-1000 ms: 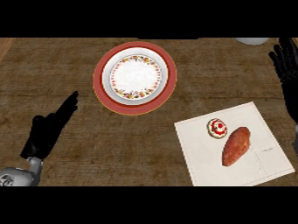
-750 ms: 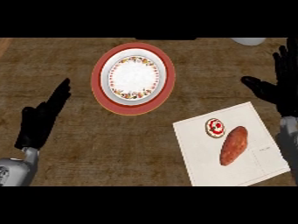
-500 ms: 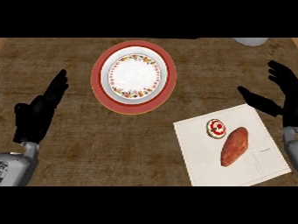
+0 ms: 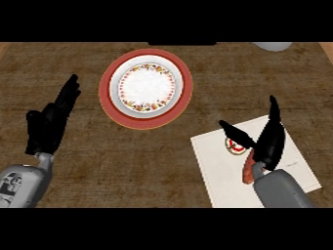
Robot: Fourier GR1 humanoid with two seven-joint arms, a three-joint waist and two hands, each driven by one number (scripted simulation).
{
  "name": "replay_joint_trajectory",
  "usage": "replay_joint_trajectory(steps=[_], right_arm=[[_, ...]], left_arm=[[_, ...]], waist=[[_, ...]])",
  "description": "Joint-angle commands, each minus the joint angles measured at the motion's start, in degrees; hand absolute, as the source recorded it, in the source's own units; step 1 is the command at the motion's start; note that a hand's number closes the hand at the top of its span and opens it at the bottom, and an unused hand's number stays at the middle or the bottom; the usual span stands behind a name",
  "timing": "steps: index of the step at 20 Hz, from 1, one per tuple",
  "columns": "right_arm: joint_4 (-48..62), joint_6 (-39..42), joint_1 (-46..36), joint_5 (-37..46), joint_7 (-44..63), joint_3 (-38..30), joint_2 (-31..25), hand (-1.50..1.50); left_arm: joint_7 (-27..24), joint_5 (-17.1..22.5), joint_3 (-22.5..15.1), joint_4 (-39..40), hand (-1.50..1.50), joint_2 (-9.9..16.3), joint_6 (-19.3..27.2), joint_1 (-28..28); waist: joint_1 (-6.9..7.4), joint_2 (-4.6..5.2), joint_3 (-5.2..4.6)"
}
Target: Pick the sweet potato from the placemat and place it in the plate
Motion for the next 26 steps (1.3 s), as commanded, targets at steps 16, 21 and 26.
replay_joint_trajectory(steps=[16, 21, 26], right_arm=[[-26.84, 42.12, 0.09, 21.17, 52.57, 2.76, -5.87, -1.50], [-30.95, 49.28, 0.36, 15.99, 57.00, -0.95, -7.26, -1.50], [-35.08, 52.14, 4.09, 13.48, 56.73, -3.72, -8.05, -1.50]], left_arm=[[-1.98, -0.77, 1.60, 2.12, 0.00, -0.36, -0.09, 1.38], [-0.47, -0.23, 2.02, 2.18, 0.00, -0.63, -0.88, -1.36], [-1.21, -2.13, 0.59, -0.15, 0.00, -2.04, 0.44, 0.73]], waist=[[-2.04, -0.75, 0.06], [-1.34, -0.38, 0.23], [-0.45, -0.20, 0.34]])
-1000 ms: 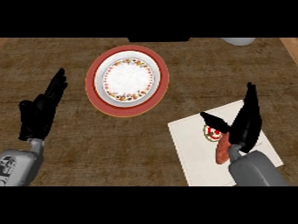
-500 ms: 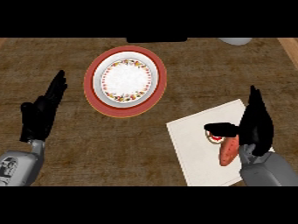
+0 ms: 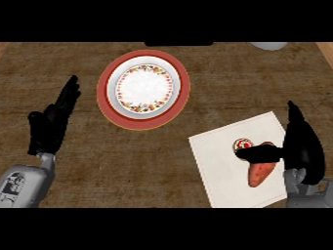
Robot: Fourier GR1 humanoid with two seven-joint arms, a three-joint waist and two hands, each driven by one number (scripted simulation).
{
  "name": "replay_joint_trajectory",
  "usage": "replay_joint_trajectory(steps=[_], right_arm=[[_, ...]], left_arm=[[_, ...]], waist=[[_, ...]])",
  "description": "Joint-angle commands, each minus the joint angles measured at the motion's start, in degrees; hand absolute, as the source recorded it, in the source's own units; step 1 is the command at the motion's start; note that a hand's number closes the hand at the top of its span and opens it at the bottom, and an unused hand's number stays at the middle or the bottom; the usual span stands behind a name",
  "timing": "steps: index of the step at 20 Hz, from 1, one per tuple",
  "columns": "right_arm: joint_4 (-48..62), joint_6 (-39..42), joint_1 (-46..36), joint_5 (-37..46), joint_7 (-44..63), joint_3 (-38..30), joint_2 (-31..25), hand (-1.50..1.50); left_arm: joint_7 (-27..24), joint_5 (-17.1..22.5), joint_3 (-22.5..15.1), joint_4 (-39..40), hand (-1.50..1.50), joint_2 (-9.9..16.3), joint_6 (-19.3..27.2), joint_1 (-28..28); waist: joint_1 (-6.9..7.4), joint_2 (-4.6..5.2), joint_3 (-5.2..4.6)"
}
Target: Pick the sweet potato from the placemat and place it in the plate
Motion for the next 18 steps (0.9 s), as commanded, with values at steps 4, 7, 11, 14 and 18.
replay_joint_trajectory(steps=[4, 7, 11, 14, 18], right_arm=[[-2.80, 11.79, 1.25, -5.02, 12.32, -4.01, -1.00, -1.50], [-1.08, 11.06, 4.41, -3.57, 11.51, -2.51, 1.15, -1.50], [0.88, 12.25, 2.78, -2.55, 12.17, -2.77, 3.62, -1.50], [5.83, 11.70, 1.76, -2.39, 9.04, -4.54, 5.71, -1.50], [7.51, 10.80, 4.48, -1.05, 6.62, -5.04, 8.08, -1.50]], left_arm=[[-1.76, 0.00, 1.11, 2.15, 0.00, -0.05, -1.03, 0.01], [1.39, -0.22, 0.40, 0.17, 0.00, -0.33, -1.12, -1.76], [-0.92, -2.33, -0.29, 2.64, 0.00, -2.47, 0.48, -2.21], [1.59, -1.47, 0.47, 0.69, 0.00, -0.94, -1.61, -3.05], [0.41, -1.29, 0.71, -1.49, 0.00, -1.35, -1.89, 0.93]], waist=[[0.51, 0.38, 0.06], [0.67, 0.28, 0.13], [0.96, 0.50, 0.10], [1.50, 0.53, 0.16], [1.70, 0.42, 0.16]])
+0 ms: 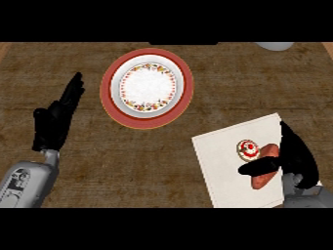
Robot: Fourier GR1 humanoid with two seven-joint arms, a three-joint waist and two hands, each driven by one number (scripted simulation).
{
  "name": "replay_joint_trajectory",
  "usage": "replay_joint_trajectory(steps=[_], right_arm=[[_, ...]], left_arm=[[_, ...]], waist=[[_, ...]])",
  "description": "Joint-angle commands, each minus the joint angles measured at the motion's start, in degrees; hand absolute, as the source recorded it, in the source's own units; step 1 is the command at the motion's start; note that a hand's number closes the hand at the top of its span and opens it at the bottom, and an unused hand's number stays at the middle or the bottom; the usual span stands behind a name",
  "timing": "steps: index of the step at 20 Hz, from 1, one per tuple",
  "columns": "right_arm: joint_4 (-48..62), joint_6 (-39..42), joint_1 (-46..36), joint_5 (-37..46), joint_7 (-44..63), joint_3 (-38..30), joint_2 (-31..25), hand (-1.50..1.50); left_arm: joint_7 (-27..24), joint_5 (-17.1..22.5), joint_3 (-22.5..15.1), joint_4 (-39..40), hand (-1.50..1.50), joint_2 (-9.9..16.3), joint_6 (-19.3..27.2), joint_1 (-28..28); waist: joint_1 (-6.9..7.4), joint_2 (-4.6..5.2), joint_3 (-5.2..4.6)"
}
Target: Pick the sweet potato from the placemat and place it in the plate
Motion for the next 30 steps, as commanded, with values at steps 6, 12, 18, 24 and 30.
replay_joint_trajectory(steps=[6, 12, 18, 24, 30], right_arm=[[2.51, 3.48, 1.35, 0.64, 6.36, -3.63, 3.16, -1.50], [4.02, 1.60, 2.39, 6.86, 1.20, -4.06, 4.07, 1.50], [2.09, 3.73, 3.34, 11.88, 2.84, -3.57, 6.51, 1.50], [4.71, 1.42, 2.64, 19.71, -4.91, -0.20, 7.96, 1.50], [-3.74, 7.94, 2.28, 22.60, -11.60, 7.66, 3.46, 1.50]], left_arm=[[-2.90, -0.39, 1.21, -1.08, 0.00, -0.51, -1.69, 5.12], [-2.92, -1.02, 3.33, 0.88, 0.00, -0.94, -3.84, 2.28], [-3.88, -4.01, 3.03, 4.13, 0.00, -4.47, -1.18, 0.30], [0.08, -3.76, 4.98, 0.44, 0.00, -3.18, -3.45, 0.02], [2.11, -3.35, 4.50, -3.40, 0.00, -1.69, -5.30, 2.45]], waist=[[0.14, -0.09, 0.02], [-0.11, 0.00, 0.02], [-0.23, 0.01, 0.01], [0.11, -0.01, 0.04], [0.32, -0.25, 0.03]])
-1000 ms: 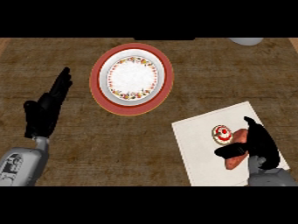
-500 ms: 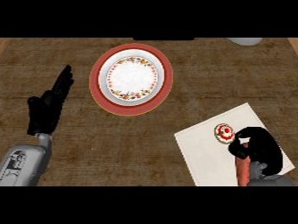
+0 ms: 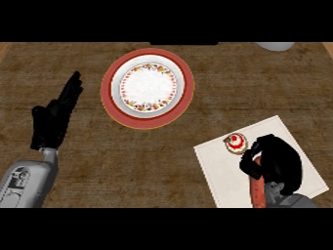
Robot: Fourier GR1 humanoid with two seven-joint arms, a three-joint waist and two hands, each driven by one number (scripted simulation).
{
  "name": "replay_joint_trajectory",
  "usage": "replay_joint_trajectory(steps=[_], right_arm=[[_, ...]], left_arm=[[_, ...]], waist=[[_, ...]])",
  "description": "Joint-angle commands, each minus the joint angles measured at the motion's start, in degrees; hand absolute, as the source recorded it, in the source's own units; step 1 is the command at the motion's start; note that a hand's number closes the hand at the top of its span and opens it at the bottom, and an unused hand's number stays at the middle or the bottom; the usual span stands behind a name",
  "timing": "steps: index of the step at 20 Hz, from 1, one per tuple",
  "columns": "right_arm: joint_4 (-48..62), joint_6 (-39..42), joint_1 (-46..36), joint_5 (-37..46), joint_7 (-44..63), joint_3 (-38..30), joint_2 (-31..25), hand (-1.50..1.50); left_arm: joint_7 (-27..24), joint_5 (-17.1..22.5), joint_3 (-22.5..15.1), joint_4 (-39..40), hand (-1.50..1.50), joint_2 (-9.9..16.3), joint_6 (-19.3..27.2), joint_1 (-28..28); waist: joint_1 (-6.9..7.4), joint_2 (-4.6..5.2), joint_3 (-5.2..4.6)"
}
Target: Pick the sweet potato from the placemat and place it in the plate
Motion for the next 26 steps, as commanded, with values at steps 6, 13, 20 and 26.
replay_joint_trajectory(steps=[6, 13, 20, 26], right_arm=[[-9.49, -4.75, -9.14, 11.06, -5.53, 3.81, -3.79, 1.50], [-11.90, -4.23, -19.17, 12.65, -9.22, 7.12, 0.55, 1.50], [3.27, -2.73, -35.93, 4.91, -7.66, 2.79, 10.37, 1.50], [25.74, -16.48, -45.15, -2.13, -11.84, 2.32, 10.56, 1.50]], left_arm=[[1.35, -0.43, 0.07, -1.43, 0.00, 0.04, -0.56, -0.13], [-0.15, -0.79, 0.17, -2.11, 0.00, -0.73, -0.68, 2.05], [-0.57, -2.15, -0.29, 0.29, 0.00, -2.48, -0.62, -0.27], [-1.42, -2.11, -0.33, -1.25, 0.00, -3.45, -0.75, 1.98]], waist=[[-0.05, -0.10, 0.02], [0.77, 0.06, 0.01], [0.78, 0.28, -0.01], [2.00, 0.54, 0.00]])
